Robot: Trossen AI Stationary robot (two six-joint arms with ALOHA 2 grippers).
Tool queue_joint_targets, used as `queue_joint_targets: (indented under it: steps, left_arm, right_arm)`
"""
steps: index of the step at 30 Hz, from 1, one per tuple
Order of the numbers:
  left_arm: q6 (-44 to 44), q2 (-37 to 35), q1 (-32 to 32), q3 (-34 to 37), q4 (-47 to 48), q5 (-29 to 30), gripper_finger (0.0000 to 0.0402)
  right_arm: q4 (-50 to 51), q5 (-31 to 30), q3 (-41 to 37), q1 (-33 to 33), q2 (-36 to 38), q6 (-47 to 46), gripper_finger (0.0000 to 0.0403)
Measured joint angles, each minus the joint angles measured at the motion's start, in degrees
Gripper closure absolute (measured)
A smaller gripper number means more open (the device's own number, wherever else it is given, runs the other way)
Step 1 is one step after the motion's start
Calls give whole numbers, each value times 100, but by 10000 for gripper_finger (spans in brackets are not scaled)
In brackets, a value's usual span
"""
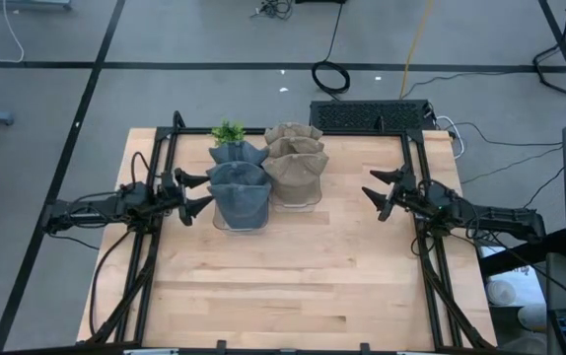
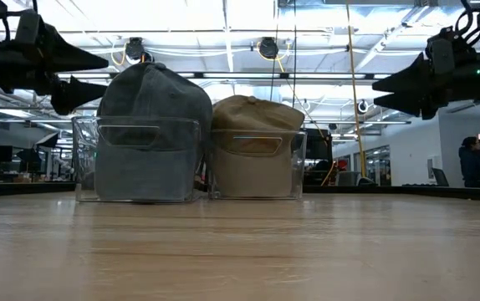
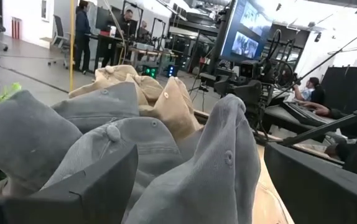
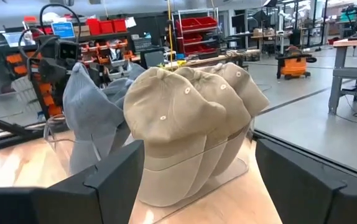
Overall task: Pick & Place hat
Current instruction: Return to Home Position
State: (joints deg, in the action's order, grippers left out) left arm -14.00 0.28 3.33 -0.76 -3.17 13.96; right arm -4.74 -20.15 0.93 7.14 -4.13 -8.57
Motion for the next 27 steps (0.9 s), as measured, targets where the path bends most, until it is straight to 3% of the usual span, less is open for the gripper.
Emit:
queue_joint_targets:
  steps: [11, 20, 27]
  left_arm:
    - [150, 8, 0, -8, 71, -119, 55]
    - [134, 201, 0, -5, 122, -601, 44]
    - [78, 235, 0, 15, -34, -628, 50]
  right_arm:
    - [60, -61, -7, 0, -127, 27, 110]
    - [-52, -65, -7, 0, -464, 31, 110]
    - [-63, -65, -7, -7, -491, -414, 110]
